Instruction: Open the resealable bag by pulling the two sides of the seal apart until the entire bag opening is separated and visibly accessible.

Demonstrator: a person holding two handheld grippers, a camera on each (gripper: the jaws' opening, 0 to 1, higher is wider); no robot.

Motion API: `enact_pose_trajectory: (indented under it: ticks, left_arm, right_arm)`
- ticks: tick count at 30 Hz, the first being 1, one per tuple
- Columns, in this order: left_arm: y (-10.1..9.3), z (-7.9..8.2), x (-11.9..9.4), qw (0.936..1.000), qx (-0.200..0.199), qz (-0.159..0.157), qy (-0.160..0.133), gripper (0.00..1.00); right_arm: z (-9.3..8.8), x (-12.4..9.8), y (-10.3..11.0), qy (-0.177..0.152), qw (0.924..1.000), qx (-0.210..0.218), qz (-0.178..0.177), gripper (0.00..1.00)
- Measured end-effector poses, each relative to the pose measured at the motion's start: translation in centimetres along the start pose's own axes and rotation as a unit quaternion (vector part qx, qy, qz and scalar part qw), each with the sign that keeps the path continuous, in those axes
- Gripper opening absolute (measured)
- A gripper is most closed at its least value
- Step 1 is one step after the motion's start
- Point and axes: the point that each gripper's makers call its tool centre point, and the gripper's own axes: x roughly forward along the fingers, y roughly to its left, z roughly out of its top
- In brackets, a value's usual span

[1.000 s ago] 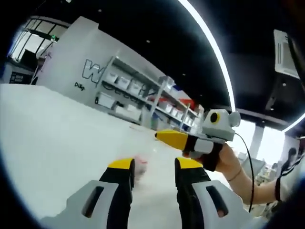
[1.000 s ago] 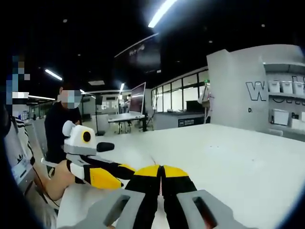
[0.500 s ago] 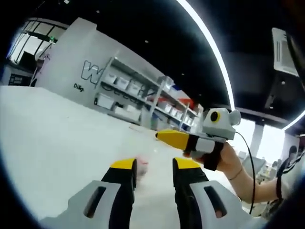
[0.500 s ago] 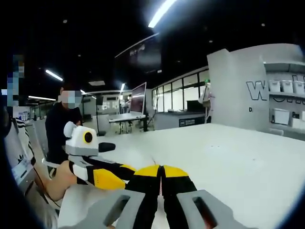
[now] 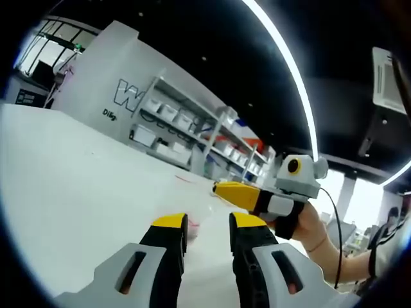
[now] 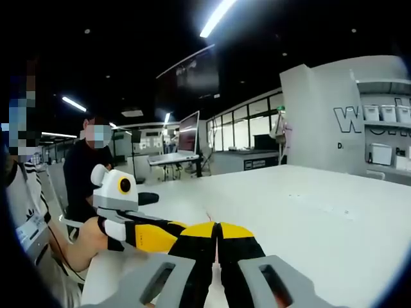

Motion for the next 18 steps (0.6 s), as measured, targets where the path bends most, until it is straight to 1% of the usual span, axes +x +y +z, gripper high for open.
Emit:
enact_pose_trajectory:
  ticks: [4, 9, 18]
  left_arm:
    - [0.02, -0.18, 0.08, 1.0000, -0.001, 0.002, 0.001, 0.27]
    - [0.01, 0.01, 0.06, 1.0000, -0.009, -0.002, -0.001, 0.26]
    - [0.17, 0.60, 0.24, 0.9997, -0.016, 0.007, -0.018, 0.27]
  right_arm:
    - [-0.05, 0.00, 0.22, 0.001, 1.0000, 0.000, 0.003, 0.00]
    - [-0.13, -0.08, 0.53, 0.003, 0.9999, 0.007, 0.009, 0.00]
    - [-0.11, -0.17, 0.49, 0.000, 0.9998, 0.015, 0.011, 0.00]
